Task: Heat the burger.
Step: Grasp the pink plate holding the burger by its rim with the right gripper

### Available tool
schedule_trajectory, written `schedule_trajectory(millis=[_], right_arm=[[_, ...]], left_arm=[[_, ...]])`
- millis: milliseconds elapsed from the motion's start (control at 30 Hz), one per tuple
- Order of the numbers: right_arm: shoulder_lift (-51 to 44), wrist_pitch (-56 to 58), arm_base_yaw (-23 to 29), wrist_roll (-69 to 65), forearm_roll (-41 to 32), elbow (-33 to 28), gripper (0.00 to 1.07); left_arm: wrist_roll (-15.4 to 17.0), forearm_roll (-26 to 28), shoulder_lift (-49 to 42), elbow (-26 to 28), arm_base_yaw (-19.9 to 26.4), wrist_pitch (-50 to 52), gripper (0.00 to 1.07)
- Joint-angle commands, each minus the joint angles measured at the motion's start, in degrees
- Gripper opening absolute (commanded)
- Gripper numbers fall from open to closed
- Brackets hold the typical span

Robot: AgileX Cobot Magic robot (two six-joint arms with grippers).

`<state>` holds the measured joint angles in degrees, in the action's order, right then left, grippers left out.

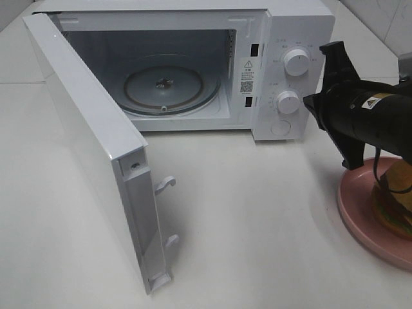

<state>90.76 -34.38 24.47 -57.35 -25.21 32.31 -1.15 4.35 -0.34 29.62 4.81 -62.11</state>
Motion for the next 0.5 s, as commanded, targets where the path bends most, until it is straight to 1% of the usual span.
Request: schedule_trajectory(millis=[33, 67, 100, 133, 167, 200, 267, 300, 333, 367, 400, 433, 467, 500], right_arm=[[-4.35, 9.40, -0.17, 12.49, 0.40, 0.17, 0.00], [-4.35, 9.40, -0.17, 12.49, 0.40, 0.17, 0.00], [-5.04, 11.17, -0.17, 15.64, 0.40, 0.17, 0.00], [-6.30, 14.44, -0.17, 21.60, 0.40, 0.29, 0.00], [-6.30, 14.44, -0.17, 21.60, 0.40, 0.29, 0.00], [-7.68, 17.99, -0.17, 26.76, 0.40, 0.29, 0.00], [-8.37, 19.37, -0.17, 29.11, 0.40, 0.29, 0.01], [-9.45, 22.46, -0.17, 35.35, 0.40, 0.29, 0.02], [-9.45, 22.46, -0.17, 35.35, 0.40, 0.29, 0.02], [-9.91, 23.55, -0.17, 38.50, 0.40, 0.29, 0.02], [-10.94, 26.53, -0.17, 44.18, 0.40, 0.29, 0.06], [-10.94, 26.53, -0.17, 44.18, 0.40, 0.29, 0.06], [-11.75, 29.62, -0.17, 48.59, 0.40, 0.29, 0.14], [-12.09, 31.00, -0.17, 50.25, 0.34, 0.29, 0.18]], left_arm=[[0.00, 0.29, -0.63, -0.11, 0.11, 0.74, 1.00], [0.00, 0.29, -0.63, -0.11, 0.11, 0.74, 1.00], [0.00, 0.29, -0.63, -0.11, 0.11, 0.74, 1.00], [0.00, 0.29, -0.63, -0.11, 0.11, 0.74, 1.00], [0.00, 0.29, -0.63, -0.11, 0.11, 0.74, 1.00], [0.00, 0.29, -0.63, -0.11, 0.11, 0.74, 1.00], [0.00, 0.29, -0.63, -0.11, 0.11, 0.74, 1.00], [0.00, 0.29, -0.63, -0.11, 0.11, 0.74, 1.00], [0.00, 0.29, -0.63, -0.11, 0.11, 0.74, 1.00], [0.00, 0.29, -0.63, -0.11, 0.11, 0.74, 1.00], [0.00, 0.29, -0.63, -0.11, 0.11, 0.74, 1.00], [0.00, 0.29, -0.63, -0.11, 0.11, 0.74, 1.00], [0.00, 0.29, -0.63, -0.11, 0.11, 0.74, 1.00], [0.00, 0.29, -0.63, -0.11, 0.11, 0.74, 1.00]])
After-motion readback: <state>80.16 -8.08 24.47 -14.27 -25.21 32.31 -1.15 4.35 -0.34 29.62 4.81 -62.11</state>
